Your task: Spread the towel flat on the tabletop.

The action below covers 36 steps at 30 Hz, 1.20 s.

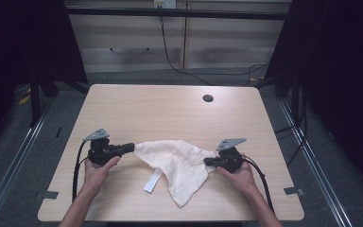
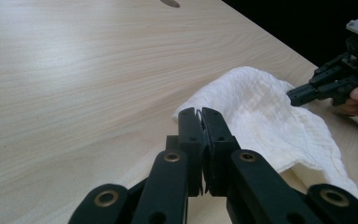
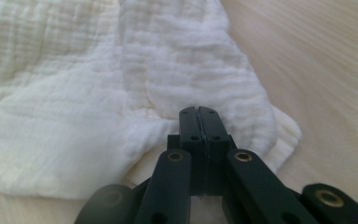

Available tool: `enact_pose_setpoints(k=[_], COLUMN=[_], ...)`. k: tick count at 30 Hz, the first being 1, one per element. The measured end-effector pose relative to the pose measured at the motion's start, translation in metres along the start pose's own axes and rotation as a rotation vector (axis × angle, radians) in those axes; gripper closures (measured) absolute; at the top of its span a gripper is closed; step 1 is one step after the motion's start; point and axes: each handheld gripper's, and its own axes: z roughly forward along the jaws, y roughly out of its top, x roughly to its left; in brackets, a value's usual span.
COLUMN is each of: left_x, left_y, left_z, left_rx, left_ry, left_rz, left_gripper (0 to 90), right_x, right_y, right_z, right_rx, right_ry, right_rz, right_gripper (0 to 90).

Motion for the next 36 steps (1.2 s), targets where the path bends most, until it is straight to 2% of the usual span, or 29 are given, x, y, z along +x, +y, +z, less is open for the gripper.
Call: enact_pose_setpoints(k=[6,11,13,16,18,20,22,24,27,31,33,36], left_x=[0.002,0.003,0.003,0.003,0.003,0.002,0.001,0.001,0.001,0.002,0.004,0.005], left_y=[-0.001,-0.001,-0.001,-0.001,-0.001,-0.001,0.000,0.001,0.001,0.003,0.003,0.004], left_z=[0.000,0.000,-0.001,-0.001,0.000,0.000,0.000,0.001,0.001,0.001,0.001,0.002], left_rx=[-0.006,-0.004,-0.006,-0.006,-0.005,-0.010,-0.011,-0.011,-0.014,-0.019,-0.023,-0.026], left_ry=[0.001,0.004,0.002,0.003,0.001,0.002,0.000,0.000,0.000,0.002,0.002,0.003], left_rz=[-0.003,-0.001,-0.003,-0.004,-0.004,-0.004,-0.002,0.000,0.000,-0.004,-0.008,-0.014], left_gripper=[87.7,87.7,87.7,87.7,87.7,87.8,87.7,87.7,87.7,87.7,87.7,87.7], right_x=[-0.009,-0.012,-0.013,-0.010,-0.006,0.000,0.011,0.029,0.052,0.068,0.076,0.090], right_y=[0.005,0.010,0.010,0.011,0.013,0.016,0.017,0.015,0.008,0.006,0.005,0.001], right_z=[0.007,0.012,0.013,0.007,-0.003,-0.014,-0.020,-0.020,-0.013,-0.008,-0.008,-0.005], right_rx=[-0.023,-0.030,-0.033,-0.027,-0.067,-0.102,-0.111,-0.069,-0.037,-0.013,-0.025,-0.001], right_ry=[-0.007,-0.043,-0.036,-0.035,-0.023,-0.014,0.025,0.060,0.113,0.148,0.184,0.211], right_rz=[0.022,0.027,0.035,0.028,0.030,0.031,0.023,-0.024,-0.060,-0.080,-0.077,-0.112], right_gripper=[90.0,90.0,89.7,78.2,72.6,71.8,71.0,70.9,69.3,67.2,67.3,67.4])
